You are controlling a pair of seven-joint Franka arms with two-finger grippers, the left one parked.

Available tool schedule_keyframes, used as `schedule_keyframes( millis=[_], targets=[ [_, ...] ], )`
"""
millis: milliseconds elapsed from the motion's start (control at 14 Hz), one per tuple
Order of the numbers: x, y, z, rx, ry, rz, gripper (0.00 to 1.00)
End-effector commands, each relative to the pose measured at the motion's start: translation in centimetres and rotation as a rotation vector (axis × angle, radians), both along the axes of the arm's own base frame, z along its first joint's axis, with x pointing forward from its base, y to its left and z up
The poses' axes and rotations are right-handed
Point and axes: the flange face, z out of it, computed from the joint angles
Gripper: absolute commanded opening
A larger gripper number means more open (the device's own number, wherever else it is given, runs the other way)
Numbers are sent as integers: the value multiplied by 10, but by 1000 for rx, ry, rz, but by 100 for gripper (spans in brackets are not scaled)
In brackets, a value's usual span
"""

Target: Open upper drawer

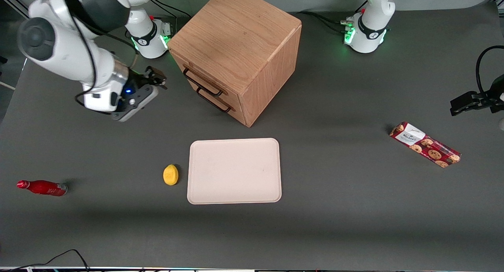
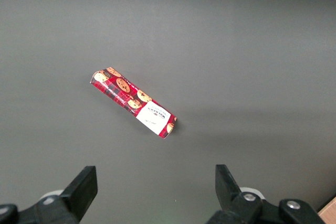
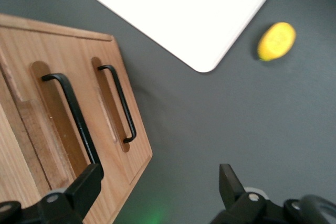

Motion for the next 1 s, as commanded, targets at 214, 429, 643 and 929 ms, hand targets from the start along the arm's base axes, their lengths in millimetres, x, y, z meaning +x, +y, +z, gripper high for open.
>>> schedule_keyframes(
  millis=[214, 429, 643, 929],
  targets=[
    [-34, 26, -39, 46, 27, 63, 100],
    [-46, 43, -57, 73, 27, 68, 100],
    [-52, 51, -66, 78, 21, 73, 100],
    [-58, 59, -86, 75, 16, 81, 100]
  ],
)
